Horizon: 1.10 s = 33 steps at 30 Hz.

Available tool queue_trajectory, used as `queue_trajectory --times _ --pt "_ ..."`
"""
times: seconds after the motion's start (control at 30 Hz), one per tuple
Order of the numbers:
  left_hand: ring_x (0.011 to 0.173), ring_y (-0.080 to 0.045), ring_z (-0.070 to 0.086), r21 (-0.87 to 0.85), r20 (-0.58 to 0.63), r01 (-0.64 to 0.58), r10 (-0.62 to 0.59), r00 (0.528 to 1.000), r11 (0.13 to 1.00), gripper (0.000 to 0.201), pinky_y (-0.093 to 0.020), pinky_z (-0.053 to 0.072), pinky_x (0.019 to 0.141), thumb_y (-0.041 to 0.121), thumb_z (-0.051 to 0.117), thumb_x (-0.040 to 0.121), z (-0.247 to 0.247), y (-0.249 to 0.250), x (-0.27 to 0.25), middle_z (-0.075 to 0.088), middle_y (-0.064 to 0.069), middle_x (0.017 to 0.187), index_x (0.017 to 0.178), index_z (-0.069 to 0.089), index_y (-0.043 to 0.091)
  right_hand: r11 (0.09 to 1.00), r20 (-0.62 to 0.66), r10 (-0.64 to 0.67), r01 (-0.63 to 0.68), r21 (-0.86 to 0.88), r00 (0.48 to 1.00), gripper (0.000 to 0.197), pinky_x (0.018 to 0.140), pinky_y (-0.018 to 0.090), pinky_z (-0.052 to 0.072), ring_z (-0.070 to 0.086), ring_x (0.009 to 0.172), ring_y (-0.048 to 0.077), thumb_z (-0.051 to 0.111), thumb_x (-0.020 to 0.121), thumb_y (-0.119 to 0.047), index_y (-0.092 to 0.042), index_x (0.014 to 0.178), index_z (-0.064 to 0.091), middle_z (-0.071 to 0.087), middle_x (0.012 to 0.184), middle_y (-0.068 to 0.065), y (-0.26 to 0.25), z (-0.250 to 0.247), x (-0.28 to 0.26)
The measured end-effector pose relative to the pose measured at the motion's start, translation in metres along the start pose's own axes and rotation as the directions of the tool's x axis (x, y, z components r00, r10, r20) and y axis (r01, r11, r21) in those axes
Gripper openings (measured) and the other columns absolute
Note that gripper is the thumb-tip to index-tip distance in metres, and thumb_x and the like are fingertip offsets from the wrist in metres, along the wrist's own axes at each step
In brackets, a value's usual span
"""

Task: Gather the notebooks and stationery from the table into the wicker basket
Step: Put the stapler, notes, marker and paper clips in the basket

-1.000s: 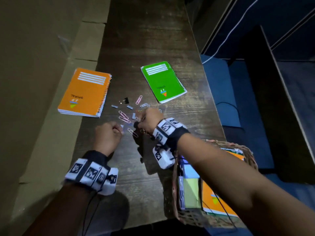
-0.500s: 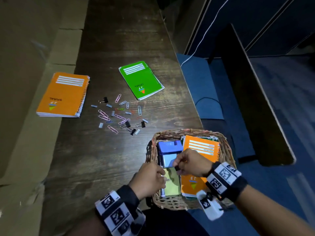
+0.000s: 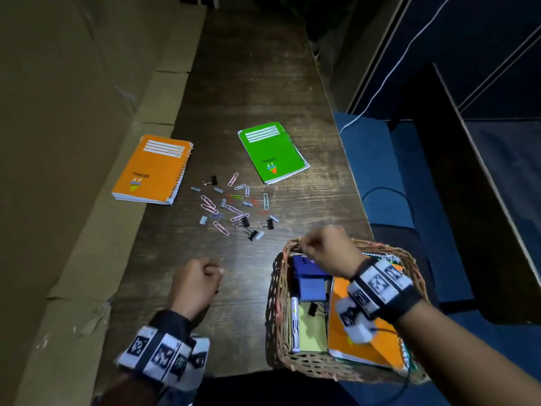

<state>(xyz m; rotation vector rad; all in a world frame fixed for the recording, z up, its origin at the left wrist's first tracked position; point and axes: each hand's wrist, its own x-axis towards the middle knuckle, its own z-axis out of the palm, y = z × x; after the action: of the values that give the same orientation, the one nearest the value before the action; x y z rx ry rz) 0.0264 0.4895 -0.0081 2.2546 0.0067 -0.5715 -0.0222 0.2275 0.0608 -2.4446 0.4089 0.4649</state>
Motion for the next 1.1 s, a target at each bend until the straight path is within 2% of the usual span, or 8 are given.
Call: queue_trajectory --times 0.1,0.3,0.43,0.53,0.63,0.9,1.0,1.1 --pt "0.090 -0.030 0.069 0.289 -0.066 -0.117 0.142 0.988 0.950 0.015 -0.035 0.056 0.080 0.011 0.061 0.083 0.000 0.011 0.035 0.075 -0.013 0.094 0.093 0.073 0.011 0.993 -0.054 -0.061 0.055 -0.106 0.997 0.016 0.085 0.031 0.051 0.065 0.091 0.022 0.064 0.076 -0.012 -0.014 0.089 0.072 0.072 0.093 0.009 -0.036 -0.002 0.060" --pt "0.118 -0.028 0.050 0.554 0.131 -0.418 0.420 0.898 0.721 0.046 -0.035 0.046 0.093 -0.012 0.054 0.079 0.010 0.024 0.089 0.058 -0.007 0.130 0.117 0.067 0.012 0.808 0.307 -0.107 0.262 -0.527 0.946 0.016 0.073 0.034 0.055 0.068 0.086 0.035 0.063 0.069 -0.012 -0.010 0.085 0.066 0.068 0.090 0.018 -0.054 0.012 0.137" --pt "0.115 -0.026 0.052 0.638 0.177 -0.420 0.408 0.896 0.646 0.046 -0.037 0.052 0.088 -0.009 0.054 0.079 0.005 0.015 0.108 0.059 -0.004 0.128 0.117 0.066 0.015 0.689 0.424 -0.048 0.337 -0.641 0.904 0.028 0.071 0.032 0.047 0.063 0.099 0.035 0.072 0.073 -0.011 -0.001 0.098 0.063 0.066 0.102 0.022 -0.063 0.018 0.154" --pt "0.106 -0.029 0.059 0.666 0.182 -0.387 0.364 0.913 0.638 0.031 -0.037 0.052 0.080 -0.005 0.059 0.079 0.005 0.010 0.114 0.063 -0.009 0.117 0.103 0.071 0.011 0.686 0.462 -0.010 0.343 -0.642 0.887 0.027 0.063 0.029 0.039 0.066 0.095 0.035 0.080 0.066 -0.014 -0.002 0.079 0.060 0.065 0.091 0.023 -0.070 0.026 0.164" --pt "0.102 -0.032 0.059 0.689 0.181 -0.348 0.315 0.932 0.636 0.021 -0.041 0.050 0.075 -0.005 0.058 0.080 0.006 0.016 0.111 0.062 -0.013 0.107 0.094 0.068 0.008 0.678 0.462 -0.063 0.378 -0.631 0.885 0.044 0.069 0.036 0.048 0.065 0.098 0.035 0.079 0.066 -0.015 -0.004 0.104 0.058 0.065 0.104 0.020 -0.071 0.032 0.166" --pt "0.133 -0.030 0.038 0.868 0.273 -0.351 0.251 0.929 0.351 0.045 -0.036 0.024 0.115 0.000 0.038 0.092 0.017 0.014 0.102 0.043 -0.016 0.142 0.136 0.043 0.000 0.679 0.410 -0.212 0.435 -0.592 0.887 0.041 0.071 0.032 0.043 0.062 0.108 0.033 0.066 0.080 -0.021 -0.006 0.116 0.055 0.060 0.120 0.019 -0.063 0.021 0.148" --pt "0.122 -0.032 0.050 0.839 0.280 -0.358 0.239 0.930 0.410 0.035 -0.036 0.037 0.105 -0.001 0.046 0.088 0.016 0.013 0.087 0.054 -0.018 0.131 0.122 0.054 0.000 0.697 0.460 -0.142 0.418 -0.582 0.876 0.047 0.065 0.028 0.048 0.067 0.090 0.031 0.077 0.067 -0.032 -0.010 0.106 0.061 0.068 0.107 0.015 -0.067 0.020 0.148" --pt "0.098 -0.036 0.063 0.661 0.191 -0.240 0.150 0.970 0.711 0.016 -0.038 0.049 0.083 0.004 0.054 0.088 0.012 0.025 0.068 0.067 -0.020 0.107 0.099 0.064 0.003 0.733 0.442 -0.088 0.358 -0.579 0.893 0.038 0.050 0.030 0.057 0.067 0.060 0.025 0.076 0.050 -0.040 -0.010 0.067 0.060 0.067 0.067 0.008 -0.065 0.016 0.154"
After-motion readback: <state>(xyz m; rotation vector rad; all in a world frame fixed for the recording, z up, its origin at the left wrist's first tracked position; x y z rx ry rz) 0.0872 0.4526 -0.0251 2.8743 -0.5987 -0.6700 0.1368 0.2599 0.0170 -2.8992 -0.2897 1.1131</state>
